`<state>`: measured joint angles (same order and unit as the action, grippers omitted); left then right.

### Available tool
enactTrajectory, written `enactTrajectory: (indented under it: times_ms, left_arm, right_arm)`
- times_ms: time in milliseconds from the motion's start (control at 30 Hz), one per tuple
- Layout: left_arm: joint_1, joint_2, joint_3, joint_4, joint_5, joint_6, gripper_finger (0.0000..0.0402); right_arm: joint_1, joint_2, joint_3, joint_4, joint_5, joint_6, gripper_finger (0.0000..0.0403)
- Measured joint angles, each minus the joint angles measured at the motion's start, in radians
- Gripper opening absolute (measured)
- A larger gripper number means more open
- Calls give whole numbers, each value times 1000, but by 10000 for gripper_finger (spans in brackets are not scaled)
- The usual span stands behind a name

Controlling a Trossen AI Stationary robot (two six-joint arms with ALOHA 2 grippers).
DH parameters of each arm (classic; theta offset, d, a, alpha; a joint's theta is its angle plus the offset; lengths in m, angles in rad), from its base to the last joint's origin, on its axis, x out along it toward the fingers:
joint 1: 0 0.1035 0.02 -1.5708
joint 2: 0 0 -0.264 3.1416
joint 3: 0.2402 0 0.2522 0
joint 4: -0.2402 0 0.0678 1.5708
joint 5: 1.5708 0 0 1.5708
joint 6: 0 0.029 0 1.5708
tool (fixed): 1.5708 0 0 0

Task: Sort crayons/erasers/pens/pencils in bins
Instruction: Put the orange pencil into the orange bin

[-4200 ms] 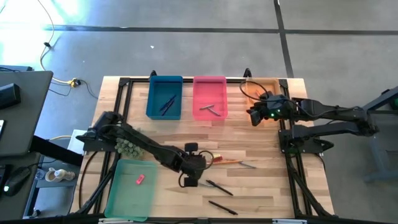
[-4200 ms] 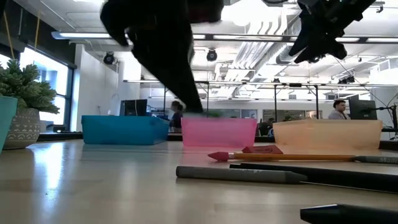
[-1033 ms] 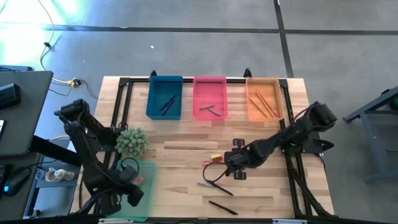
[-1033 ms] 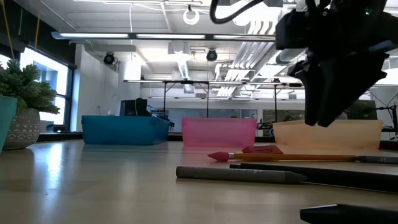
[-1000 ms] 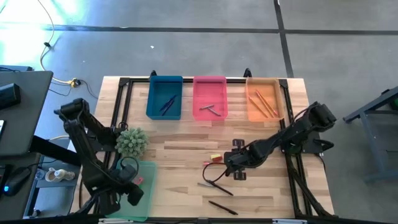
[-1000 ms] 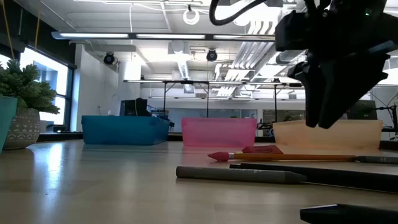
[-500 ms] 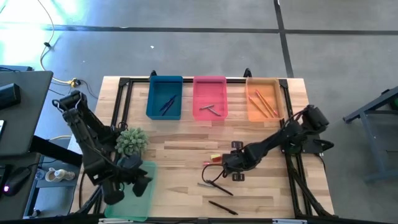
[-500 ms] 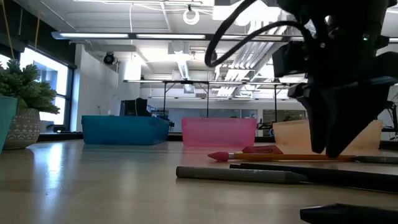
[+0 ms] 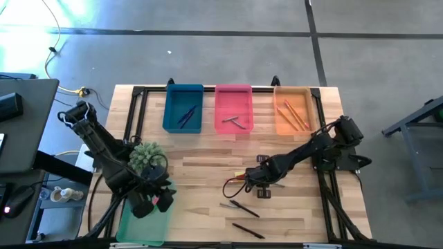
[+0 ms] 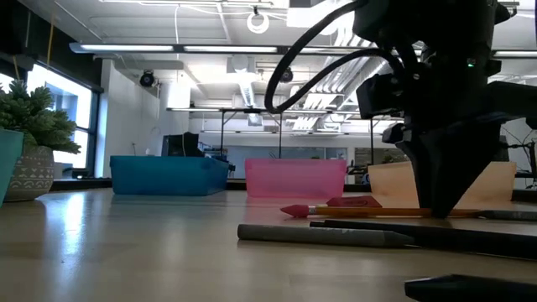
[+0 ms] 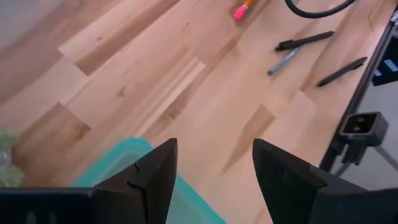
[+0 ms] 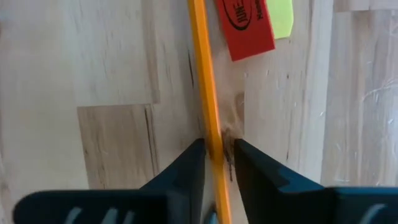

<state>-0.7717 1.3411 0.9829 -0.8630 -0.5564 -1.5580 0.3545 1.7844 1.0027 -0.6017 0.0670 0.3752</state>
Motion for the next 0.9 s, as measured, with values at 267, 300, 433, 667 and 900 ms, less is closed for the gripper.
enactTrajectory:
  times_ms: [267, 300, 433, 667, 900]
  left_arm:
    - [41, 0, 0, -1, 28, 66, 195]
    - [44, 0, 0, -1, 35, 70, 195]
    - [52, 0, 0, -1, 46, 70, 195]
    - [59, 1, 0, -1, 51, 70, 195]
    - [59, 1, 0, -2, 51, 70, 195]
  right_arm:
    - [-2, 1, -1, 0, 29, -3, 35]
    - [-2, 1, -1, 0, 33, -11, 31]
    - [0, 1, -1, 0, 39, -58, 13]
    - [6, 0, -2, 0, 34, -89, 4]
    - [19, -54, -7, -10, 44, -104, 3]
